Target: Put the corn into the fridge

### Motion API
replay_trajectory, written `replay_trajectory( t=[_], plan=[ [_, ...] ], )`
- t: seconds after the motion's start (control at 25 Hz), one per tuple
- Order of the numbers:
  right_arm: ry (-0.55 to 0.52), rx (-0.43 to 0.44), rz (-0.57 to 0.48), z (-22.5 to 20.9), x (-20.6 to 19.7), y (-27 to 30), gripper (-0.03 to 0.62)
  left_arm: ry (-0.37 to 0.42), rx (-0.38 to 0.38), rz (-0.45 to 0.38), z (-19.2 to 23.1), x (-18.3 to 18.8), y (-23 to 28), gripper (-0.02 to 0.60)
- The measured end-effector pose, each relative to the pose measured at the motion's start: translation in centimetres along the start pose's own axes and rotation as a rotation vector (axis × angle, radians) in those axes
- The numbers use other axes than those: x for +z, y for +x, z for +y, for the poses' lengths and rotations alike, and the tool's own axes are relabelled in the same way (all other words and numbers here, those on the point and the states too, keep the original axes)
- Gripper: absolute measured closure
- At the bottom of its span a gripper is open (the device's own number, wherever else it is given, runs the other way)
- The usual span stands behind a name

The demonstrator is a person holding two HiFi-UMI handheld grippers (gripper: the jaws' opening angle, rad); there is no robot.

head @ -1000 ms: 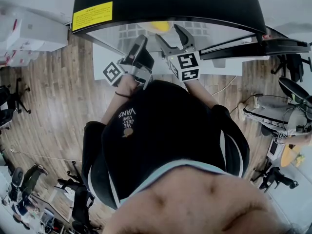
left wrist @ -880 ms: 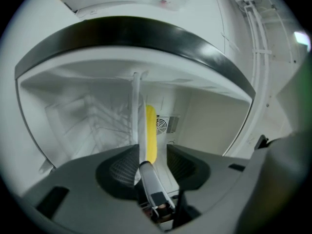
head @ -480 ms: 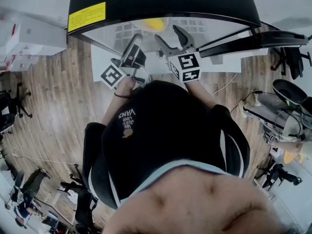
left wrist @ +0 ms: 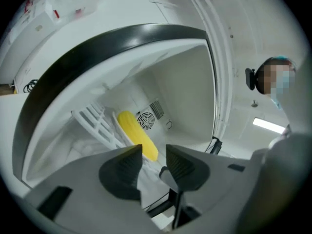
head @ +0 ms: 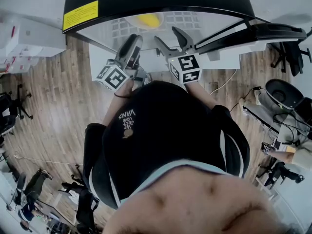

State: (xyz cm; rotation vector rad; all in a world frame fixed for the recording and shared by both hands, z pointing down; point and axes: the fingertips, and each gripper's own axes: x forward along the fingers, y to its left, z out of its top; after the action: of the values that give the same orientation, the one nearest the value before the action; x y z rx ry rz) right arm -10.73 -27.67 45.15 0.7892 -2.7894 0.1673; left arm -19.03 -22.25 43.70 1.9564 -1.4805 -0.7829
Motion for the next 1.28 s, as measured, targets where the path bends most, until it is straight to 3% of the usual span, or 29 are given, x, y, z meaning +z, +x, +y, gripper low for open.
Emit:
replay_trajectory(
  t=[0.52, 1.04, 1.28],
  plan=[
    [0.015, 0.017, -0.004, -0.3, -0.5, -1.9, 0.293, 0.156, 0.038, 0.055, -0.8, -2.1, -0.6, 0.431],
    [0.003, 0.051, -0.002, -0.3, -1.0, -3.4, 0.296, 0.222, 0.096, 0.065, -1.4, -3.3, -1.1, 0.439],
    [-0.013, 0.067, -0.012, -0.5, -1.1, -4.6, 0.33, 0.261, 0.136, 0.048, -2.2, -3.8, -1.6, 0.487]
  ],
)
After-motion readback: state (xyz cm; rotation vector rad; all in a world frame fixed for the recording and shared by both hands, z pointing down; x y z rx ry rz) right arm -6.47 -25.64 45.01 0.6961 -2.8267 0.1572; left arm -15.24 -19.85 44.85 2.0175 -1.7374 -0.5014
